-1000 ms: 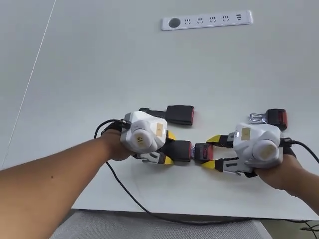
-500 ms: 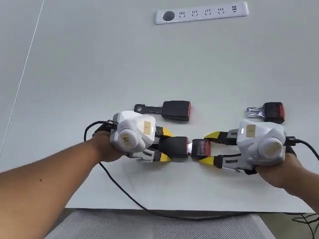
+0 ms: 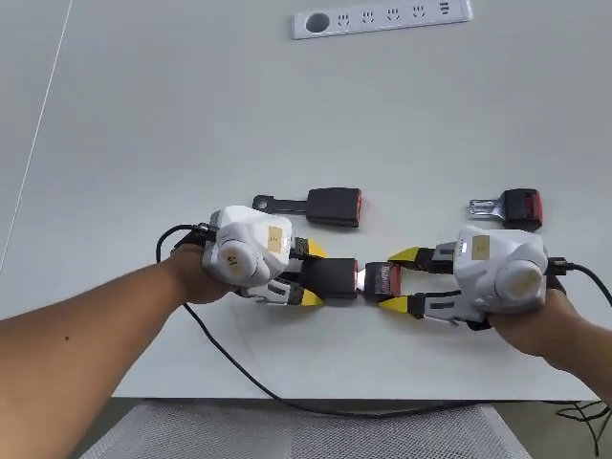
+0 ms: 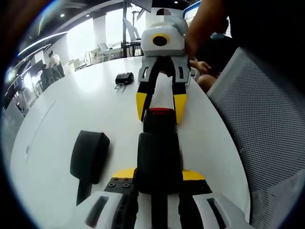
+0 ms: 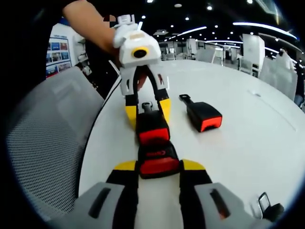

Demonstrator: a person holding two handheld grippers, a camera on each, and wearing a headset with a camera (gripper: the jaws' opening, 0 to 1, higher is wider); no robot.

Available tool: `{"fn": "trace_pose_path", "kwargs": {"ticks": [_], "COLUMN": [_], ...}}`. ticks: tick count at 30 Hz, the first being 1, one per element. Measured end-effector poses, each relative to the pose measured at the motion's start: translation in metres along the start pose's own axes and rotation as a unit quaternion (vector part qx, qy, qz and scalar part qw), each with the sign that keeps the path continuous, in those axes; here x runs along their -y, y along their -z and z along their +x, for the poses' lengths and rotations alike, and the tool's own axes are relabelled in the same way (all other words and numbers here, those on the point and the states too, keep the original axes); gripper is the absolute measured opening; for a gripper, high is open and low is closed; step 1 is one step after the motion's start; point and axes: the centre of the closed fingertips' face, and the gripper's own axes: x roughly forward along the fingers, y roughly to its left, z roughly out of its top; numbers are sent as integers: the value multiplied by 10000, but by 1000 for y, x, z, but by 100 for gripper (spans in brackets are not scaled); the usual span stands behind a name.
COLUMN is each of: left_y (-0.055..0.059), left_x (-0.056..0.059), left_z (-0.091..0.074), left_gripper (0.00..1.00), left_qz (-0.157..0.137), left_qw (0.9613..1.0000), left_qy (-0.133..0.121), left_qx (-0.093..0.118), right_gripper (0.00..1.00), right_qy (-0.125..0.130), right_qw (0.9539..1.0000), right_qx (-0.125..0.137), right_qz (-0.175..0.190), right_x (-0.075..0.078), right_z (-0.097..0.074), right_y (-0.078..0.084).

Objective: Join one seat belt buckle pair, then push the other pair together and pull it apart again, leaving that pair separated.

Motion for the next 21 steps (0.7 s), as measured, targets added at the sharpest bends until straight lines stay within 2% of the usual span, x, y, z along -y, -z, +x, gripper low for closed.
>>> {"fn": "trace_pose_path", "kwargs": {"ticks": [8, 16, 21], "left_y": [0, 0, 1], "left_x": [0, 0, 0], "left_z": [0, -1, -1], "left_gripper": [33, 33, 33], "left_qz": [0, -28, -18], "left_qw": [10000, 10000, 10000], "left_qy": [-2, -21, -35], "left_qx": [-20, 18, -7], "right_gripper": [31, 31, 32], "right_qy": [21, 42, 59], "right_qw": [10000, 10000, 10000], "right_qx": [22, 54, 18], "right_qz": [-63, 21, -73], "right_x": [0, 0, -1], "right_z": [0, 0, 1], "right_y": [-1, -1, -1]}}
